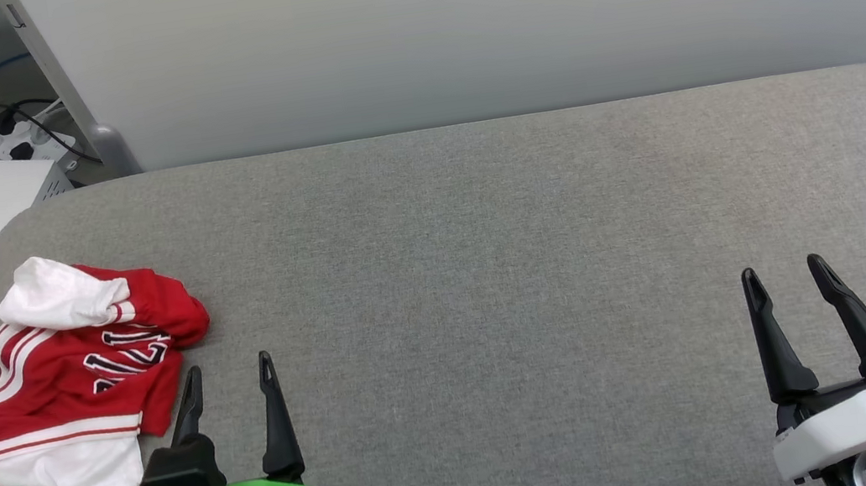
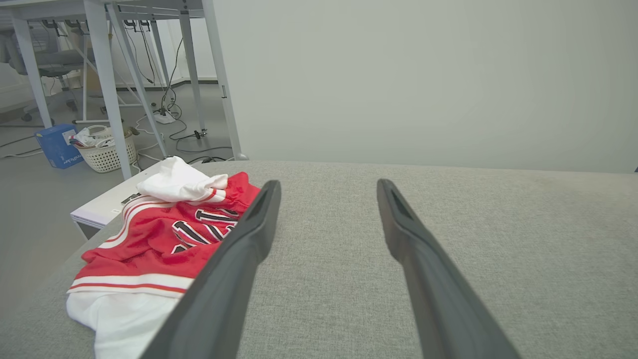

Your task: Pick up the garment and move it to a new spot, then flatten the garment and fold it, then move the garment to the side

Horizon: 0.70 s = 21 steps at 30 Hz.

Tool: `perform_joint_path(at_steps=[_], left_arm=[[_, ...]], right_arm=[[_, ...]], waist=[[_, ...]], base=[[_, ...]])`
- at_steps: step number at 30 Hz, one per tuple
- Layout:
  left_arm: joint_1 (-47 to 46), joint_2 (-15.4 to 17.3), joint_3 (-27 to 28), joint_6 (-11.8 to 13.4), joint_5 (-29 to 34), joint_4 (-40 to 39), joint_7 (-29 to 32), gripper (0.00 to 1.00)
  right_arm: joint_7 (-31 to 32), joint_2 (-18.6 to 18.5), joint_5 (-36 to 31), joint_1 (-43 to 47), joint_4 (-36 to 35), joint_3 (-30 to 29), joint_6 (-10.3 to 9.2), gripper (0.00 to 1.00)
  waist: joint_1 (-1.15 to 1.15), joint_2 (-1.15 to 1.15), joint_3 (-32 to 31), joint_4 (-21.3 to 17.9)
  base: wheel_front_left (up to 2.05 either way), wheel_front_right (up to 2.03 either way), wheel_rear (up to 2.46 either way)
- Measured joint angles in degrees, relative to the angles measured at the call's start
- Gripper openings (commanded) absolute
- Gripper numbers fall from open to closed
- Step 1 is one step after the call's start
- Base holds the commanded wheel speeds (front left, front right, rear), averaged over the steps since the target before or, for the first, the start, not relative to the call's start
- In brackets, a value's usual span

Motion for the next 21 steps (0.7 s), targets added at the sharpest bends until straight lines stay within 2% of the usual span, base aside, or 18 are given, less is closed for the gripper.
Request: perform_joint_path(at_steps=[12,21], left_arm=[[0.1,0.0,-0.6,-0.2,-0.4,0.4,-1.2,1.0],[0.2,0.0,-0.9,-1.5,-0.9,0.8,-2.4,1.0]], right_arm=[[-1.4,0.0,1.0,0.4,-0.2,-0.4,0.0,1.0],[-2.5,0.0,2.4,1.0,-0.1,-0.5,0.0,1.0]], waist=[[0.0,0.0,0.1,0.0],[0.0,0.0,0.0,0.1]], base=[[0.0,0.0,0.0],[0.0,0.0,0.0]])
